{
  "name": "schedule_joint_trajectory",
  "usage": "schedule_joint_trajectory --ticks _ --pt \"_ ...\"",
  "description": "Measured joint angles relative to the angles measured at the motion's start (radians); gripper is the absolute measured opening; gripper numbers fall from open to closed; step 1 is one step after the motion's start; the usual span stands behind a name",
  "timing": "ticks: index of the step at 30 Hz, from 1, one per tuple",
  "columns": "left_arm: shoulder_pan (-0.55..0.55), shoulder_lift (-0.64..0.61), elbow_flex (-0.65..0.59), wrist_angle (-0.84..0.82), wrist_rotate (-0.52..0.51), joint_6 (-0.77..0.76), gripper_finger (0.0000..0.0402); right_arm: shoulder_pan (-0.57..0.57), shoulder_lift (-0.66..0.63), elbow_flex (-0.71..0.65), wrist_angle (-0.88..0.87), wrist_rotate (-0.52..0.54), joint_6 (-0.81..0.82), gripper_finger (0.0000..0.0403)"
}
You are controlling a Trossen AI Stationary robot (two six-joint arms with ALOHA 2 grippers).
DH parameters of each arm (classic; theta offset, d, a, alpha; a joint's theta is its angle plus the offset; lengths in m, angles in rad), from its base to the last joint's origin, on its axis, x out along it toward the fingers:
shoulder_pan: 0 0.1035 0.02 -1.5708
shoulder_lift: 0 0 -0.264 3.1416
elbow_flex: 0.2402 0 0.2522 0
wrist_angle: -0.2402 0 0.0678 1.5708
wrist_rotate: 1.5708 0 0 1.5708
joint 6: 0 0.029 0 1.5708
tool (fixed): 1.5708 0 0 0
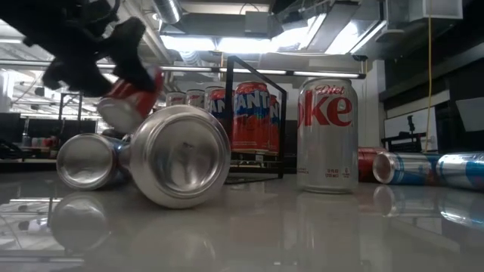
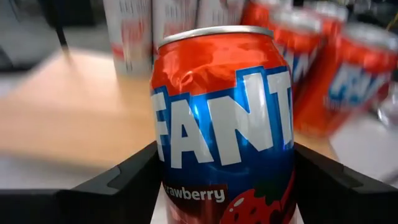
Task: Pick and place cans onto a shelf
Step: Put the top red soda can on the shelf and align with the other red soda can
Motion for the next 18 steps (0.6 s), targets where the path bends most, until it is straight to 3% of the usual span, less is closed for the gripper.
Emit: schedule_joint_trajectory --ticks 9,13,18 --pt "0.118 0.0 0.001 0.027 -0.3 0.078 0.0279 0.0 0.0 0.0 0.031 0.0 -0.001 0.039" --pt "0.16 0.0 0.001 0.043 -0.365 0.108 0.0279 -0.001 0.0 0.0 0.117 0.008 -0.002 0.039" --pt "0.188 0.022 0.001 0.105 -0.374 0.172 0.0279 -0.037 0.0 0.0 0.223 0.017 -0.002 0.039"
